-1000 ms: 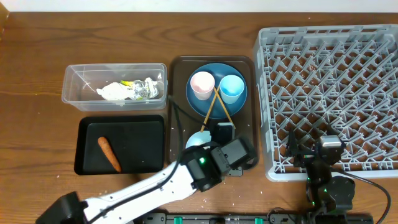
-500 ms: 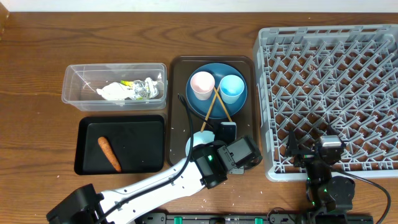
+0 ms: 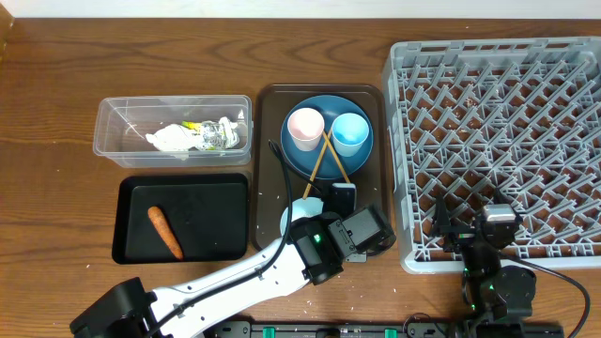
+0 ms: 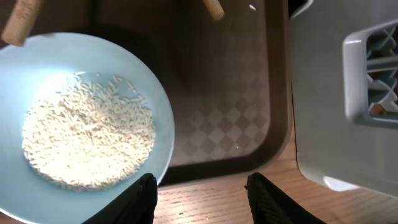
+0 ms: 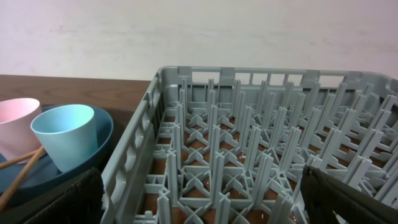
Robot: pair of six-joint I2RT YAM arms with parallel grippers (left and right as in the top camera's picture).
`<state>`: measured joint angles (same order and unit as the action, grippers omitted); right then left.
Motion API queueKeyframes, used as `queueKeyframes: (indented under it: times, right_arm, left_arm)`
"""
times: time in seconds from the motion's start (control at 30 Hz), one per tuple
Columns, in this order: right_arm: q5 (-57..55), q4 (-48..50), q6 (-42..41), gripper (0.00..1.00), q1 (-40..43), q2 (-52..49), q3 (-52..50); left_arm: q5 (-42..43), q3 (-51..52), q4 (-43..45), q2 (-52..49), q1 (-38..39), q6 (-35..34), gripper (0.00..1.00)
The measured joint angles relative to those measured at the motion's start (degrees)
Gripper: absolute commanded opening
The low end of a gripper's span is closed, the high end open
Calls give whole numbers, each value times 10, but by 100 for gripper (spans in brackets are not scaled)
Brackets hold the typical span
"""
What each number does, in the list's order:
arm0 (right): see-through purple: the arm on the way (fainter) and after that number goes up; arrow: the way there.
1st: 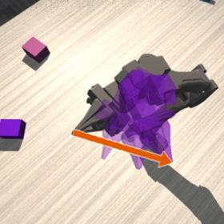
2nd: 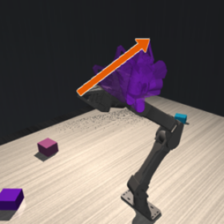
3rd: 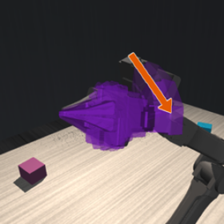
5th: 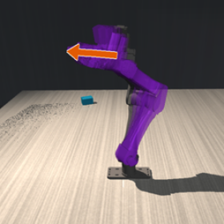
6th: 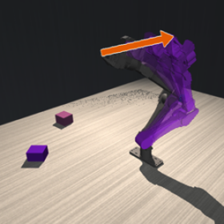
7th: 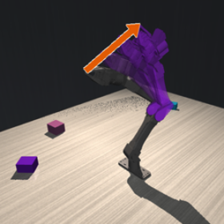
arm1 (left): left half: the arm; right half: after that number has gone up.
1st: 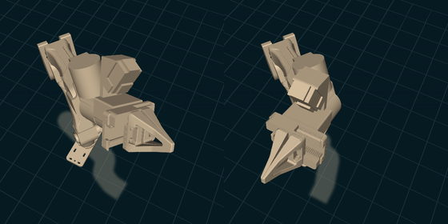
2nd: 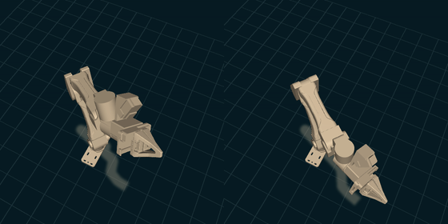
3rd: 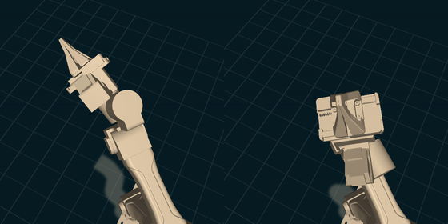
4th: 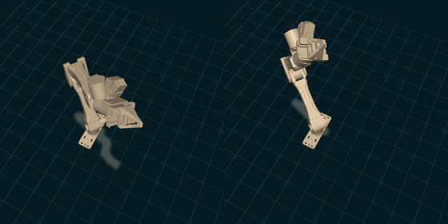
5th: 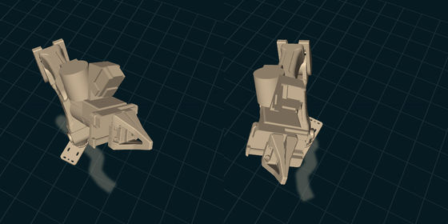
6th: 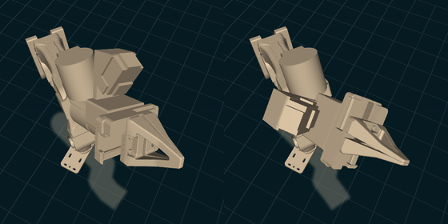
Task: Sort waste into correct bins and load items into the dishwasher rack
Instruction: 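Move the left gripper over the rice bowl near the rack, then lower the left gripper and grasp the rim of the light-blue rice bowl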
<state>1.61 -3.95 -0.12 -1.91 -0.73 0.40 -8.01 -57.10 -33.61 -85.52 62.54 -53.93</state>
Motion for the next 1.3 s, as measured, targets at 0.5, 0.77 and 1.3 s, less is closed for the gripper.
queueKeyframes:
  times: [0.5,0.77,1.3]
  right_arm:
    - [0,0,0,99,0,0,0]
    - [0,0,0,99,0,0,0]
    - [0,0,0,99,0,0,0]
  left_arm:
    - [-20,4,37,0,0,2,51]
    - [-25,4,41,0,0,2,51]
    - [-49,5,41,0,0,2,50]
